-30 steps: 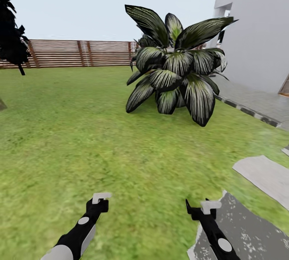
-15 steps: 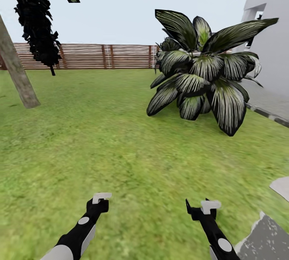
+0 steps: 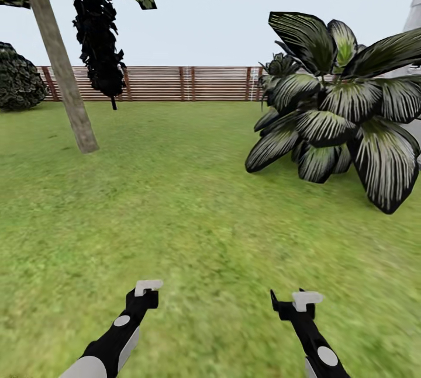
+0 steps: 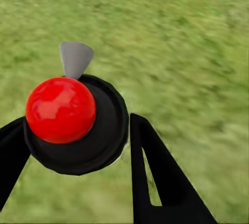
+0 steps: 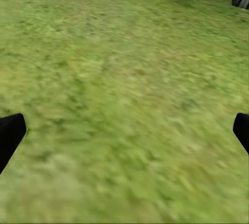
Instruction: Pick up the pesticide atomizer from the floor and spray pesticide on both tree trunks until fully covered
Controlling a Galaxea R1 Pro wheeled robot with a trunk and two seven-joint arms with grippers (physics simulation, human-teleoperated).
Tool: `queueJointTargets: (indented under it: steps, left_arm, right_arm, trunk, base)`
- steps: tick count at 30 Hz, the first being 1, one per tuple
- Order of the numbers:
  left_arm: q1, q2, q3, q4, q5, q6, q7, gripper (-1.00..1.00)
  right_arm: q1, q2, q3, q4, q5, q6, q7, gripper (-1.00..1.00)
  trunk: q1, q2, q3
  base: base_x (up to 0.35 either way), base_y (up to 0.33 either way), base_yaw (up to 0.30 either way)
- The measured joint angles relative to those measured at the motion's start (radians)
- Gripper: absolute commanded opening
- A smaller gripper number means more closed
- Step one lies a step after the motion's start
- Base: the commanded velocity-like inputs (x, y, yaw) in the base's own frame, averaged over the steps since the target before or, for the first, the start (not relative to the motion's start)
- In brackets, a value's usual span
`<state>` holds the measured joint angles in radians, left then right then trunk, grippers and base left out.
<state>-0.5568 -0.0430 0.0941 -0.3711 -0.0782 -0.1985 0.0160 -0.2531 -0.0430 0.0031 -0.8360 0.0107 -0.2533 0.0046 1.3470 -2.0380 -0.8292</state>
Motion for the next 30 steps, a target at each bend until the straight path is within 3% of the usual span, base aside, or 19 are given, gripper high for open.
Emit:
queueJointTargets:
  steps: [30]
  left_arm:
    - [0.000,0.000,0.001,0.000,0.000,-0.001,-0.001,-1.00]
  right_arm:
    - [0.000,0.000,0.000,0.000,0.000,0.000,0.001,1.00]
  trunk:
    - [0.000,0.000,0.021]
  base:
    - [0.164,0.288,0.270]
